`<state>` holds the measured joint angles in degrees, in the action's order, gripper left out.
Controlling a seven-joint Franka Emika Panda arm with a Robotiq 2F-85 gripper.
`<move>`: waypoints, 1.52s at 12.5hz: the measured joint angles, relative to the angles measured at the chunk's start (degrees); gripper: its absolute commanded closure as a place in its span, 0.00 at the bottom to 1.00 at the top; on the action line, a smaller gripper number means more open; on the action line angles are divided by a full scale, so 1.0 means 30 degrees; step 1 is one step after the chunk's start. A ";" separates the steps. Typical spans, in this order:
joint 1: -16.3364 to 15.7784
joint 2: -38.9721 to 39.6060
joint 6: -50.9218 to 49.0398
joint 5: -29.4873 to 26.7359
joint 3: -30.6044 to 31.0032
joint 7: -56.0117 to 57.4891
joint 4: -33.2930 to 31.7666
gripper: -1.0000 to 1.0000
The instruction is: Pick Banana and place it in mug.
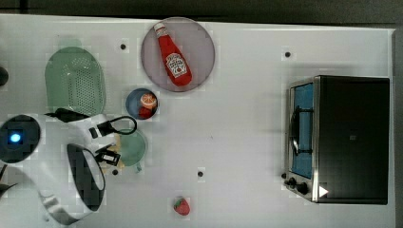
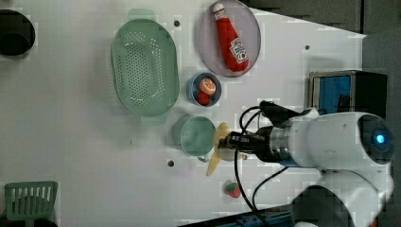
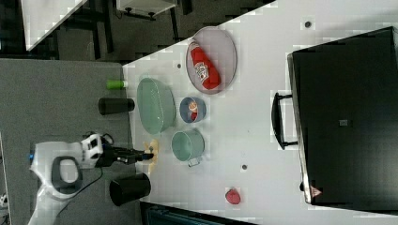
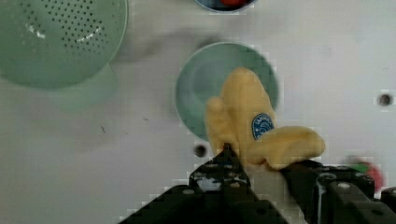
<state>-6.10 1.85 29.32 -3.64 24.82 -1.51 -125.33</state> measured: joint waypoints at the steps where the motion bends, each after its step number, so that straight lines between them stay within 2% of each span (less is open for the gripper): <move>1: 0.0150 0.0222 0.0961 -0.0202 0.0121 -0.0342 -0.0597 0.69; 3: 0.0523 0.0400 0.2835 0.0151 0.0382 -0.1160 -0.1790 0.69; 5: 0.0677 0.0638 0.4868 -0.0406 0.0117 -0.1277 -0.2648 0.69; 7: 0.1045 0.1656 0.6108 -0.0170 0.0065 -0.1403 -0.2760 0.67; 10: 0.1237 0.2886 0.7563 -0.0132 0.0075 -0.1805 -0.3394 0.35; 13: 0.1209 0.3450 0.7348 -0.0311 0.0331 -0.1811 -0.3954 0.01; 16: 0.0949 0.2613 0.7274 -0.0230 0.0266 -0.2018 -0.3879 0.00; 19: 0.0825 -0.0343 0.6257 -0.0021 -0.0131 -0.2100 -0.2984 0.00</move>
<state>-3.62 0.82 48.09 -3.71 24.42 -7.81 -134.29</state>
